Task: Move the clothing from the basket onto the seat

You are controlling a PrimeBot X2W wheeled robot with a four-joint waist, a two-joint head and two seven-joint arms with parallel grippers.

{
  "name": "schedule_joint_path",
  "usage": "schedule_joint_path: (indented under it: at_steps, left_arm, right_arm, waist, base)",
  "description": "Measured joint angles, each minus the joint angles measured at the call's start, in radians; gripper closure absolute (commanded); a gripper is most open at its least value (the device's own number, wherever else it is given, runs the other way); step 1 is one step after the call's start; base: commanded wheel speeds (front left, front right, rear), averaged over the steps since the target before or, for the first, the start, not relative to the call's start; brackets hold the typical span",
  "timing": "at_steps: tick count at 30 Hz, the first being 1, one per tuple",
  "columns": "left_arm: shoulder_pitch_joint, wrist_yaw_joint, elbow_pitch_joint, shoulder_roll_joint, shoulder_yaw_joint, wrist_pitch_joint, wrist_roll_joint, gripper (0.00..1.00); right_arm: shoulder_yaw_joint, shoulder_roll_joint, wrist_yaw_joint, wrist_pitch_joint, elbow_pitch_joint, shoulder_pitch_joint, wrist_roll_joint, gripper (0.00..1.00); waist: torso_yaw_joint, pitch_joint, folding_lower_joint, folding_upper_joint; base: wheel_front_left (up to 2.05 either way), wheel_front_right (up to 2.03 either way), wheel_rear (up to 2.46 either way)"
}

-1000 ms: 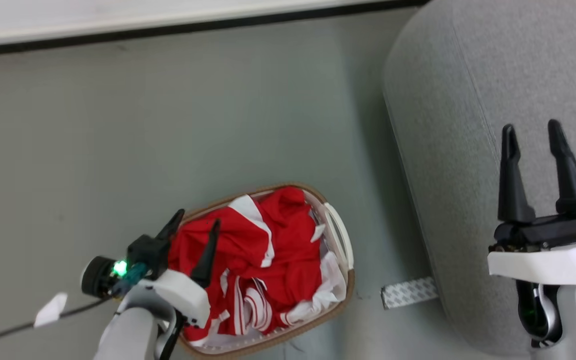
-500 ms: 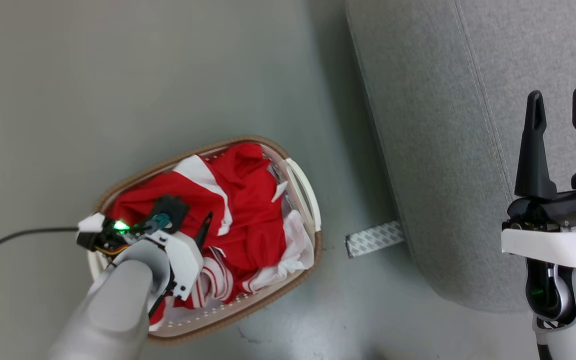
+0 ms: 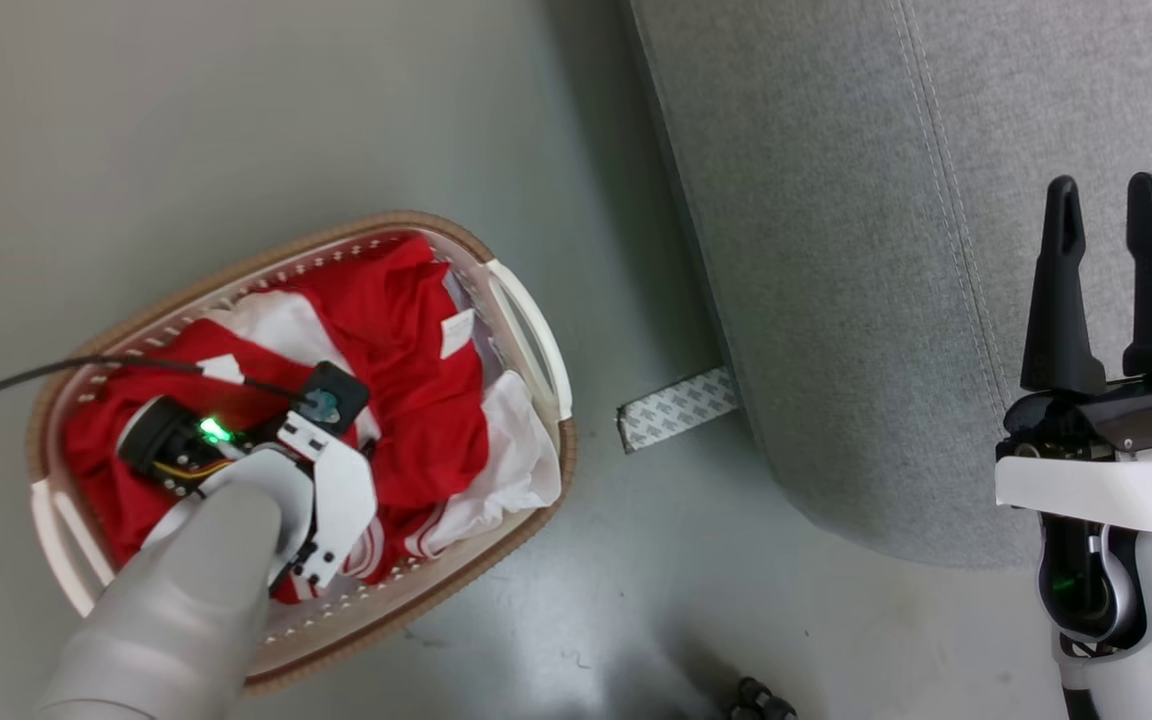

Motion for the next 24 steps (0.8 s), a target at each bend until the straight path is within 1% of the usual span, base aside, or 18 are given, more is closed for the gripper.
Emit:
schedule_joint_path:
  at_steps: [6, 7, 8, 9, 16, 20, 24]
  left_arm:
    - [-0.025, 0.000, 0.041, -0.001, -0.052, 0.078, -0.050, 0.00]
    - [-0.027, 0.000, 0.044, -0.001, -0.059, 0.082, -0.057, 0.13]
    - [-0.029, 0.000, 0.044, -0.003, -0.065, 0.080, -0.067, 0.59]
    - [-0.030, 0.000, 0.044, -0.004, -0.074, 0.076, -0.082, 1.00]
    - [-0.029, 0.000, 0.025, -0.032, -0.143, 0.030, -0.157, 1.00]
    - [-0.011, 0.000, 0.008, -0.071, -0.177, -0.010, -0.209, 1.00]
    - [0.027, 0.000, -0.021, -0.103, -0.207, -0.073, -0.271, 1.00]
  right_arm:
    - [0.016, 0.000, 0.000, 0.000, 0.002, -0.006, 0.012, 0.00]
    - [0.017, 0.000, 0.000, 0.000, 0.002, -0.008, 0.012, 0.00]
    - [0.016, 0.000, 0.000, 0.000, 0.002, -0.012, 0.012, 0.00]
    - [0.016, 0.000, 0.000, 0.000, 0.002, -0.014, 0.011, 0.00]
    - [0.006, 0.001, 0.000, 0.000, 0.020, -0.019, -0.021, 0.00]
    - [-0.011, 0.001, 0.000, 0.000, 0.027, -0.019, -0.059, 0.00]
    - [-0.028, 0.001, 0.000, 0.000, 0.036, -0.014, -0.098, 0.00]
  waist:
    - [-0.018, 0.024, 0.0000, 0.0000]
    - [-0.018, 0.025, 0.0000, 0.0000]
    - [-0.017, 0.026, -0.0001, 0.0000]
    - [-0.015, 0.027, -0.0001, 0.0000]
    - [0.013, 0.001, 0.0000, 0.0000]
    - [0.036, -0.048, -0.0001, 0.0000]
    - [0.065, -0.119, -0.0001, 0.0000]
  base:
    - [0.00, 0.00, 0.00]
    - [0.00, 0.00, 0.00]
    - [0.00, 0.00, 0.00]
    - [0.00, 0.00, 0.00]
    - [0.00, 0.00, 0.00]
    - [0.00, 0.00, 0.00]
    - [0.00, 0.00, 0.00]
